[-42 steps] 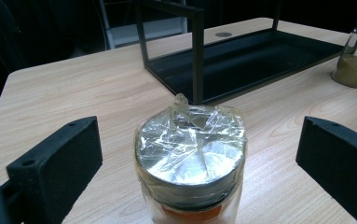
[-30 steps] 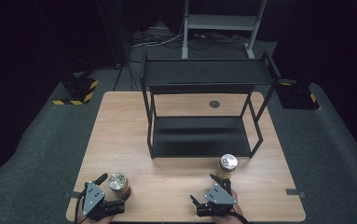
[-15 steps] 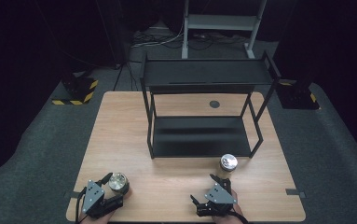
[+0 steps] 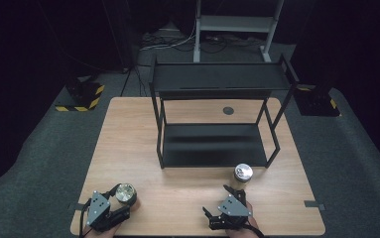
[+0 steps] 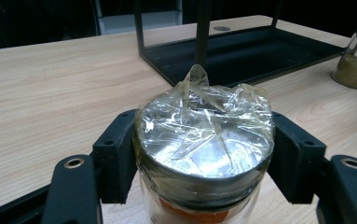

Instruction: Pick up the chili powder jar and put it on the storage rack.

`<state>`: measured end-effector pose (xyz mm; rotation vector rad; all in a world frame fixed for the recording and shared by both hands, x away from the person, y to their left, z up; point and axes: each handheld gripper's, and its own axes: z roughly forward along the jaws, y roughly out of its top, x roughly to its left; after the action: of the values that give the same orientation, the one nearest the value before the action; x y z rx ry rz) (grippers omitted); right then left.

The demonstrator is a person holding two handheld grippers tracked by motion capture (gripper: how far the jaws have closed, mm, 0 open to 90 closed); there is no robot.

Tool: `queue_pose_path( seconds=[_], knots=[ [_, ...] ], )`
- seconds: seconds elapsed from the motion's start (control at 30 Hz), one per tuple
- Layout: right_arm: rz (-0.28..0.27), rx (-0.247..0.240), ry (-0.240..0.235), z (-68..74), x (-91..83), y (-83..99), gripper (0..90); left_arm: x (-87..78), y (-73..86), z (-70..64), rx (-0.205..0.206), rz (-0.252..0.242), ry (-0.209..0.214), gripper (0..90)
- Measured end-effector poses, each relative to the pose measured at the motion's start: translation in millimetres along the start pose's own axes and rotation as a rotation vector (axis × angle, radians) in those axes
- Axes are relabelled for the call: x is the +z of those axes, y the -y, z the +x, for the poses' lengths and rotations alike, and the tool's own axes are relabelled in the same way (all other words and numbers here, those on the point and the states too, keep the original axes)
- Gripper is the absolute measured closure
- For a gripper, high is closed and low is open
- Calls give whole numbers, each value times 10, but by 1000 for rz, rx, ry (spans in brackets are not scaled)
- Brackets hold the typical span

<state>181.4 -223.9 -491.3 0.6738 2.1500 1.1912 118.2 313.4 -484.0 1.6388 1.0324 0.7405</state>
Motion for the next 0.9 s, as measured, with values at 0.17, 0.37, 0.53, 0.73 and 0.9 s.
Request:
queue_pose_path(
  seconds=[0.17, 0.37, 0.53, 0.73, 0.9],
  knots=[
    [3, 4, 0, -4, 3, -5, 0, -9, -63, -16, 4, -11, 12, 339],
    [4, 0, 1, 4, 1, -7, 0, -1, -196, -70, 22, -30, 29, 338],
    [3, 3, -2, -8, 2, -4, 0, 32, -333, -138, 39, -50, 50, 338],
    [1, 3, -5, -15, 1, -1, 0, 107, -511, -224, 56, -78, 73, 338],
    [0, 3, -6, -17, 0, 1, 0, 170, -637, -282, 65, -96, 88, 338]
  ],
)
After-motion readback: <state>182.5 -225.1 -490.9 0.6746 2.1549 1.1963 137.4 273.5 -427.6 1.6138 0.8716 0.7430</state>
